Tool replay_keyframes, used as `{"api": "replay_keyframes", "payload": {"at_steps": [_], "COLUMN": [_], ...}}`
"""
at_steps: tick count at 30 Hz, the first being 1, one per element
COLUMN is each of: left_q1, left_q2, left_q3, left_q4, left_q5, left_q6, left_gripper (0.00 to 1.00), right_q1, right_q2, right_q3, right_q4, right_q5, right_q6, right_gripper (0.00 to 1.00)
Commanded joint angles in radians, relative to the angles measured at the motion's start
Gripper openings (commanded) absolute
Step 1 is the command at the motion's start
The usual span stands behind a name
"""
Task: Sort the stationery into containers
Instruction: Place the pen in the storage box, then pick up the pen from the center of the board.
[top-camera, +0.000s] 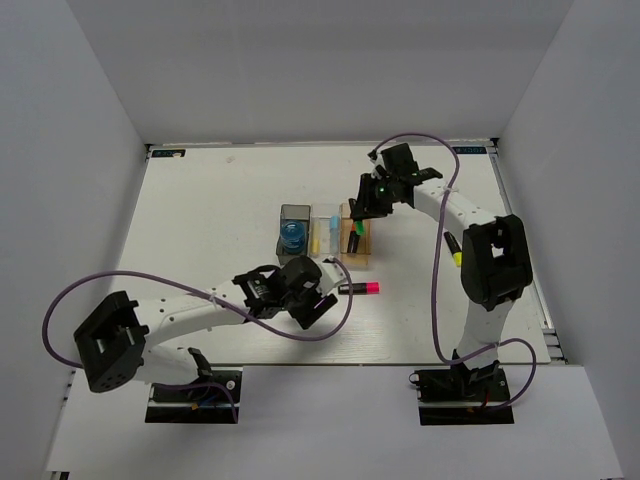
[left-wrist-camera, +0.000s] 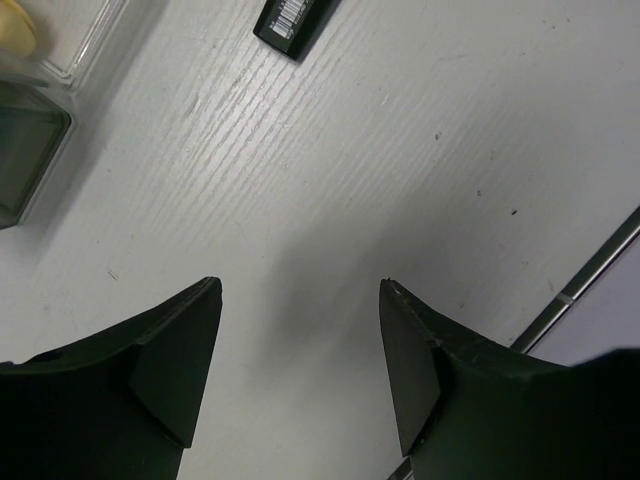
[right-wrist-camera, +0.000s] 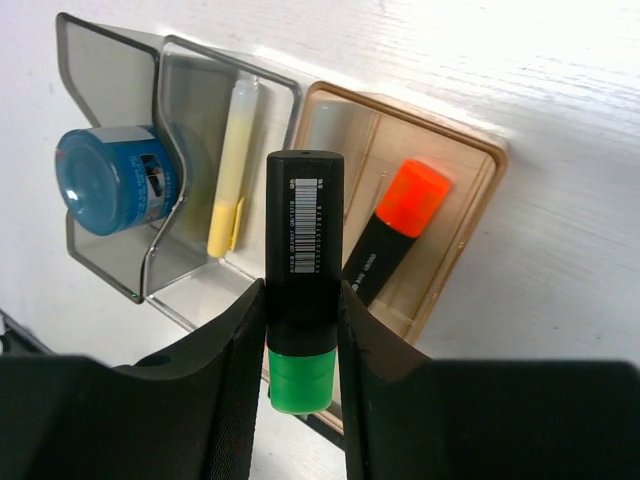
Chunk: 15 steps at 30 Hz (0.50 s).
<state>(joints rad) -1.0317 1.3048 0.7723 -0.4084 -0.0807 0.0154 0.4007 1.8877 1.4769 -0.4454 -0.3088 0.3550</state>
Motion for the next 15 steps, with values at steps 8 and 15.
{"api": "replay_keyframes", "payload": {"at_steps": [8, 15], "left_q1": [-0.007, -0.008], "left_q2": [0.091, 0.191], "left_q3": [0.107, 0.180], "left_q4": [0.088, 0.134], "left_q5": [-0.030, 0.044], "left_q6": [0.078, 0.175], "left_gripper": [0.82, 0.83], "right_q1": [0.010, 0.003], "right_q2": [0.016, -0.100], "right_q3": [0.011, -0.026], "right_q4": [-0.021, -0.050], "right_q5": [-0.026, -0.056], "right_q6": [-0.065, -0.169], "right_gripper": [0.57, 0.26]}}
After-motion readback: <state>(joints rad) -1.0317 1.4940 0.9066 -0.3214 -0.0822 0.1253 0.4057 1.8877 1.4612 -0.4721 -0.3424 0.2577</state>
